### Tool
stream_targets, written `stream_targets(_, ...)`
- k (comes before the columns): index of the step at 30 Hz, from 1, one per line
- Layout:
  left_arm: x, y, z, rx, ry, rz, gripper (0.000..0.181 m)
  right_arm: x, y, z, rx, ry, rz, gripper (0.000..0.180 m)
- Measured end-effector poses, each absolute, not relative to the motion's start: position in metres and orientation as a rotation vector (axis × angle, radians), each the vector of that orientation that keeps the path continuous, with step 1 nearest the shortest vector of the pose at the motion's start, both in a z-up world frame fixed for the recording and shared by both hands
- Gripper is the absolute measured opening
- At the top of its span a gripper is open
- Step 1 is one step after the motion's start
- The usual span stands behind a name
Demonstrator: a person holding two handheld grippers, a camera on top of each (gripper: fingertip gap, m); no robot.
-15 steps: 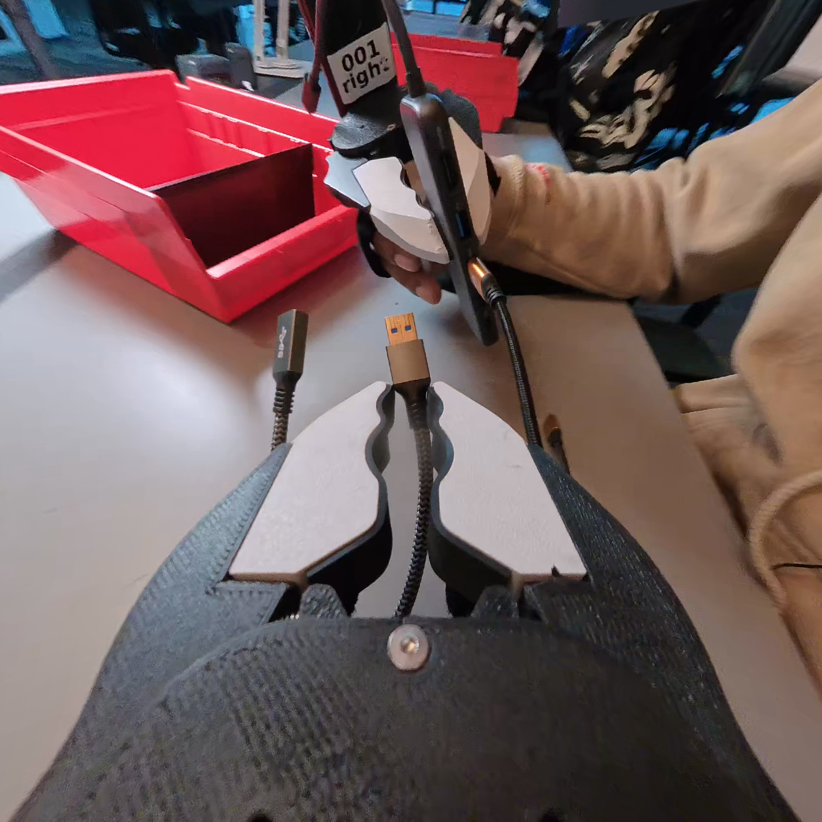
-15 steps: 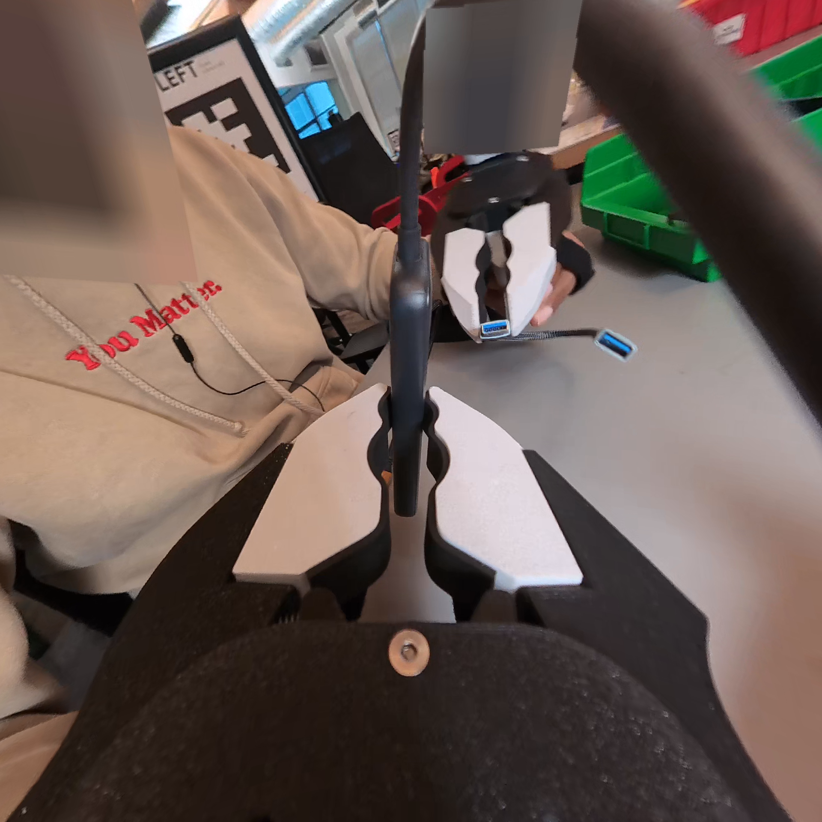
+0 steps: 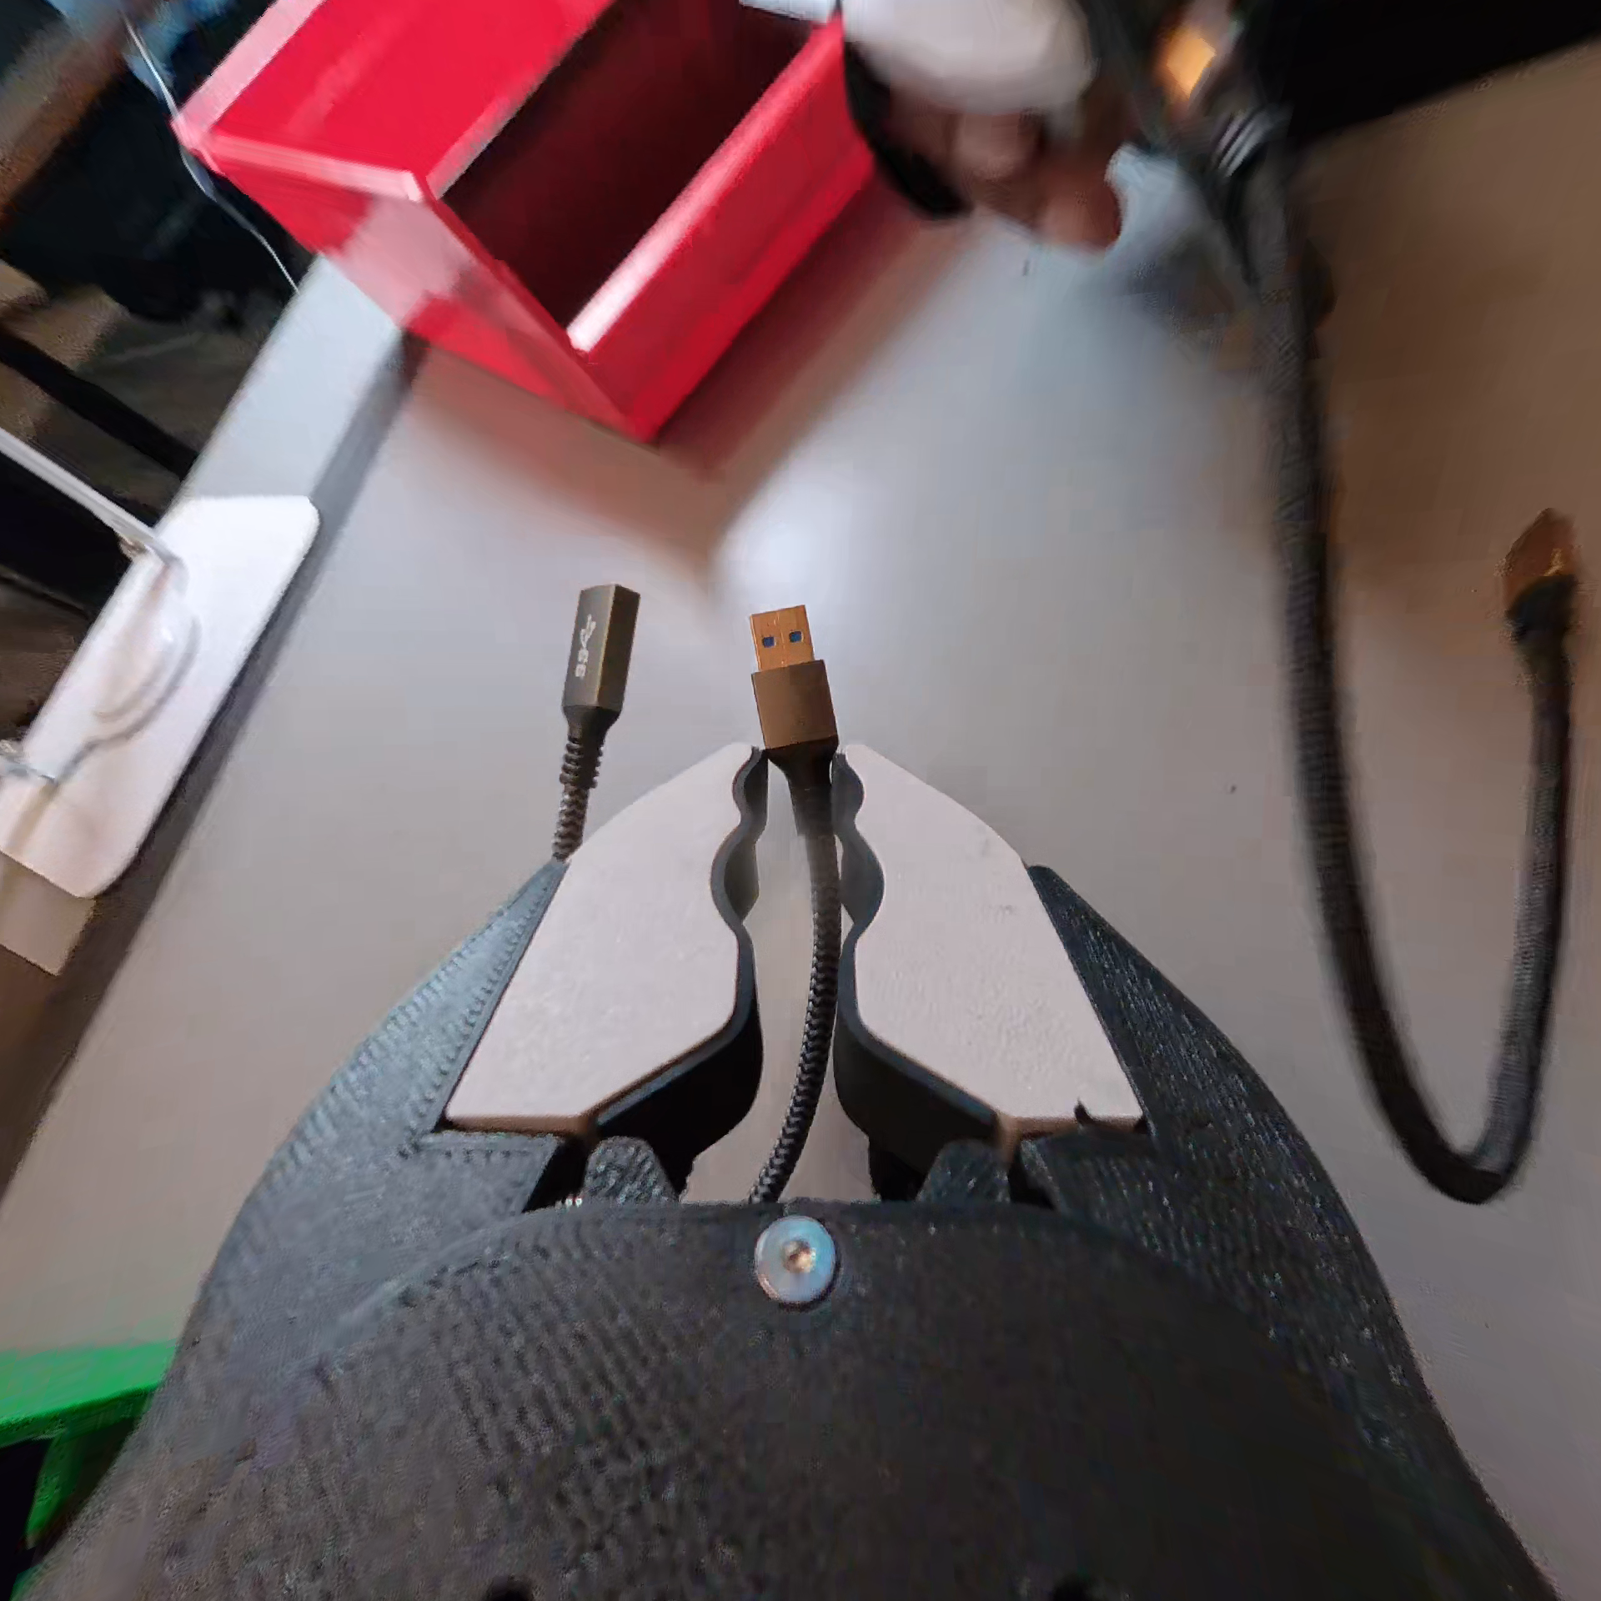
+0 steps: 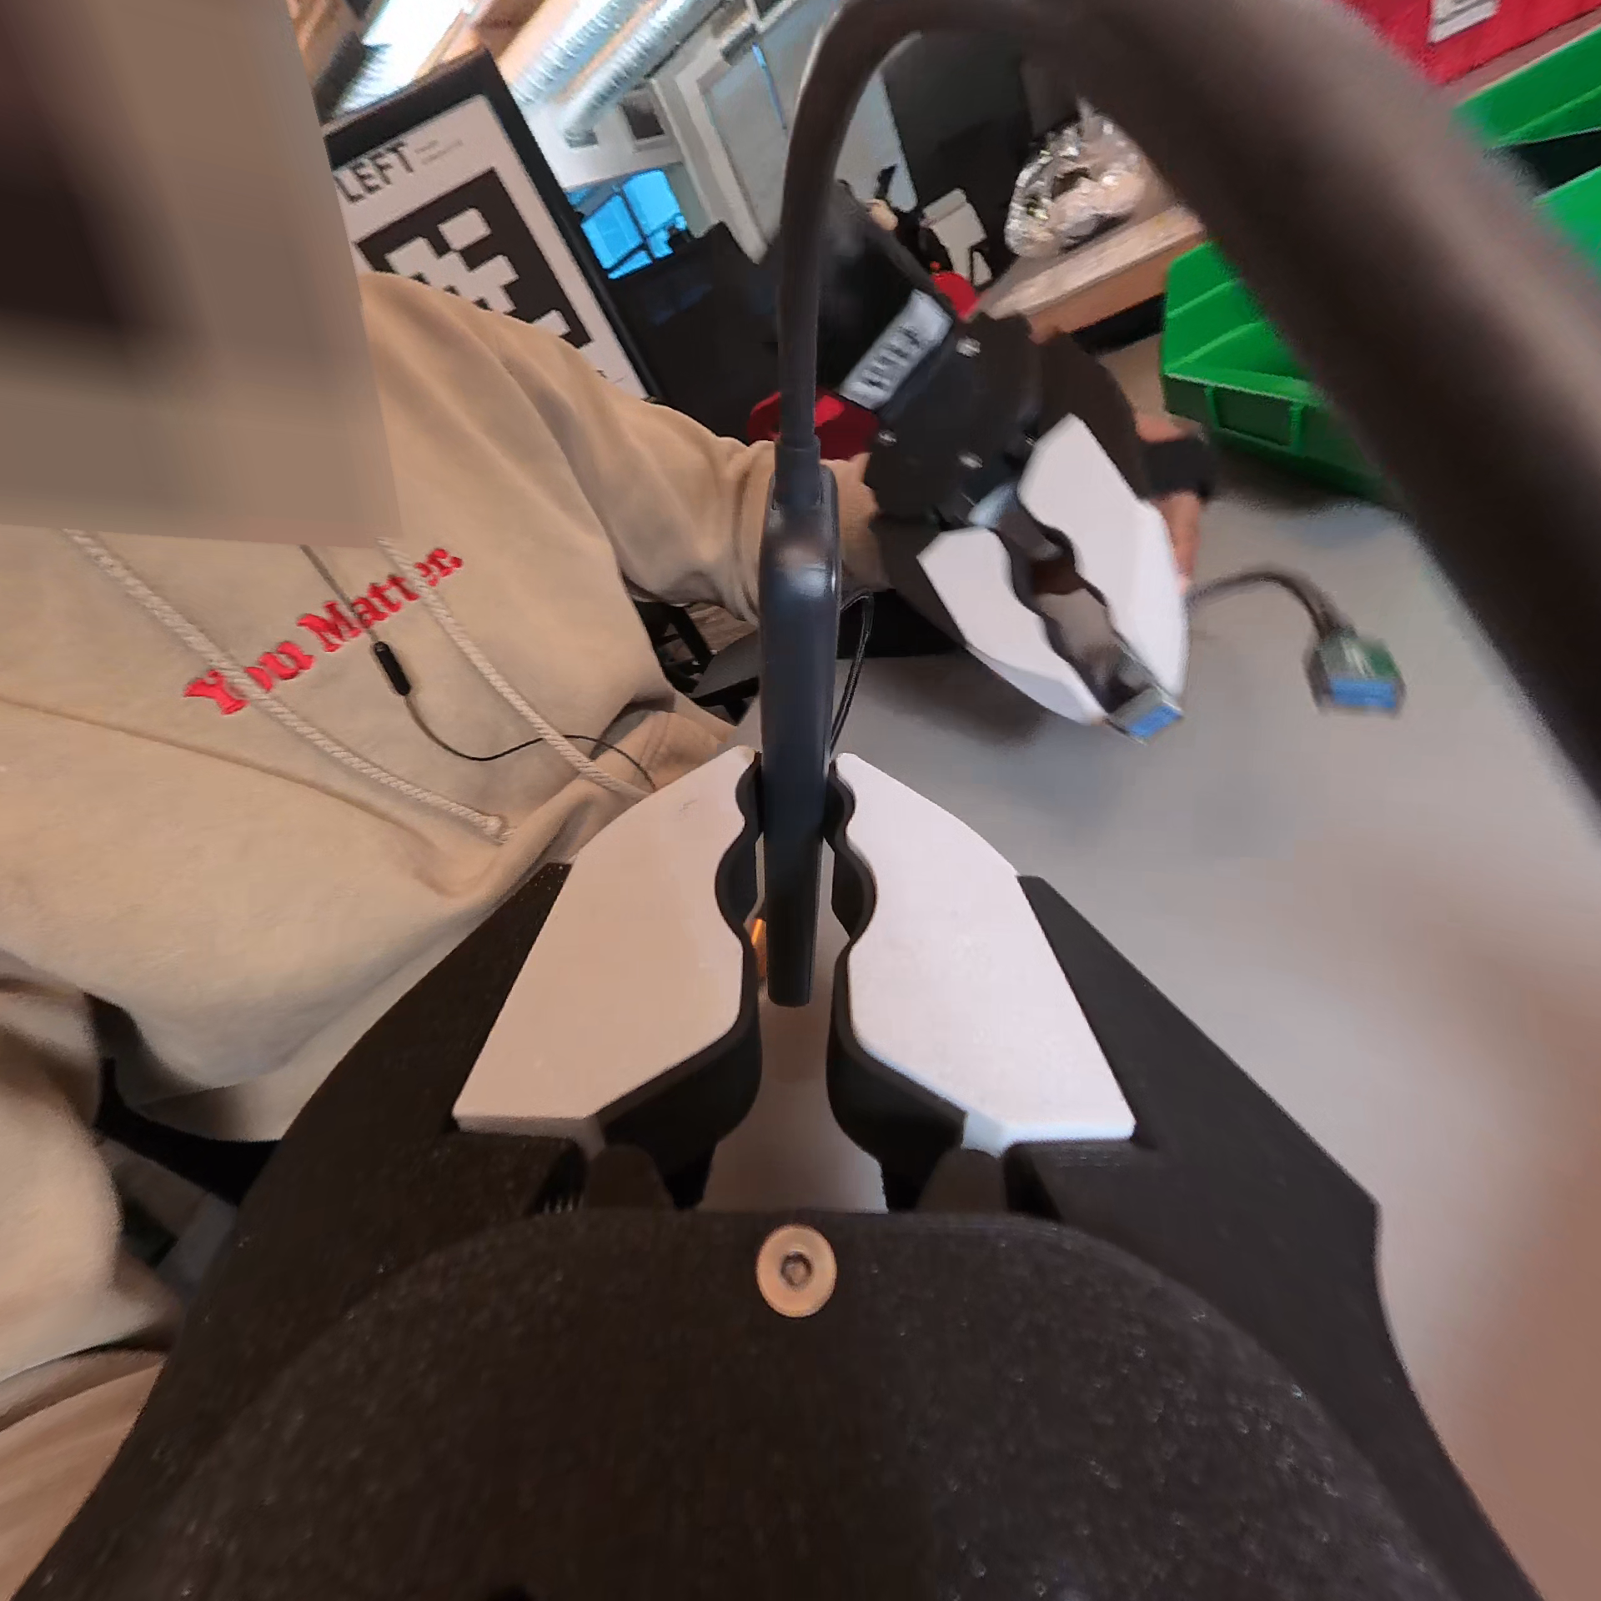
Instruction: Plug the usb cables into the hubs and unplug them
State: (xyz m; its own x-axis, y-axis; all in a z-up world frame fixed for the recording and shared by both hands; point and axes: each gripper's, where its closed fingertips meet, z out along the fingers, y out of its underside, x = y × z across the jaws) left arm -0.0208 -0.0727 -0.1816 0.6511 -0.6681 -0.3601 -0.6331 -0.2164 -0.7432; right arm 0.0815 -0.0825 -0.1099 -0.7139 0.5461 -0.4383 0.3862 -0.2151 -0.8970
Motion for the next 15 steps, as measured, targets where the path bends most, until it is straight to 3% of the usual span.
stream_targets(8, -0.025, -0.08, -0.216, -2.161, 0.96, -0.252, 0.014, 0.089, -0.083, -0.101, -1.071, -1.867, 2.152, 0.012)
stream_targets(15, -0.058, -0.062, -0.192, -2.195, 0.741, -0.406, 0.022, 0.086, -0.083, -0.106, -1.102, -1.886, 2.124, 0.012)
